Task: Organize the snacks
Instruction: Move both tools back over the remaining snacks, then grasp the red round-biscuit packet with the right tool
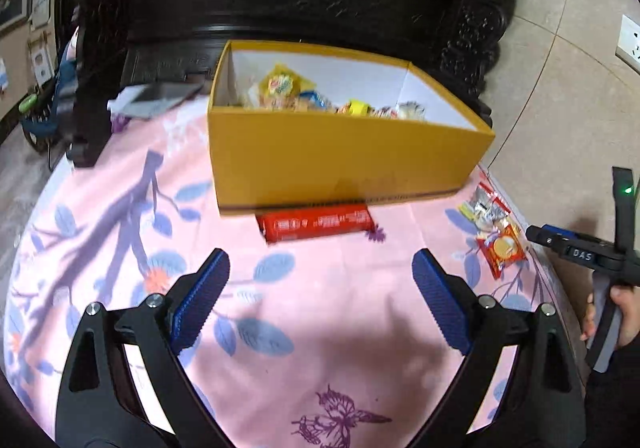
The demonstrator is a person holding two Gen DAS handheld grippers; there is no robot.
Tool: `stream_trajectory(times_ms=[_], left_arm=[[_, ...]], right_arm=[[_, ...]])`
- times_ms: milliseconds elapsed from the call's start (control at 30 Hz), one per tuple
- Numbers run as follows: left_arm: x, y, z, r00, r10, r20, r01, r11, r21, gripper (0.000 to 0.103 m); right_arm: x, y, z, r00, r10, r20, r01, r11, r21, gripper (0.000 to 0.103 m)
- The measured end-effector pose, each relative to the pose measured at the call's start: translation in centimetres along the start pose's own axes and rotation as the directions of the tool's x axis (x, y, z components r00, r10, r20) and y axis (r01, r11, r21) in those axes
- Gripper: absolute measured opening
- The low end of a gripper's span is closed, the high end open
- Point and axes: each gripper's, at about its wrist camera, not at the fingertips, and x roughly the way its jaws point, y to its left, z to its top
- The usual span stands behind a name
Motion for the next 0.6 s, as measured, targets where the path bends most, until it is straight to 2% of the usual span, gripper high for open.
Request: stream_trajectory(times_ms=[233, 600], left_arm=[[0.4, 0.0, -0.6, 1.0, 0.008, -0.009, -0.008, 1.0, -0.001, 0.094], [0.2, -0.1, -0.6, 1.0, 0.008, -0.006, -0.008, 1.0, 0.008, 0.094]], right_arm=[[1.9, 1.9, -1.3, 0.999, 0.006, -0.031, -0.008, 0.998, -0.067, 0.059], [3.6, 1.2, -0.7, 0.999, -0.015, -0.05, 0.012, 0.998, -0.056, 0.059]])
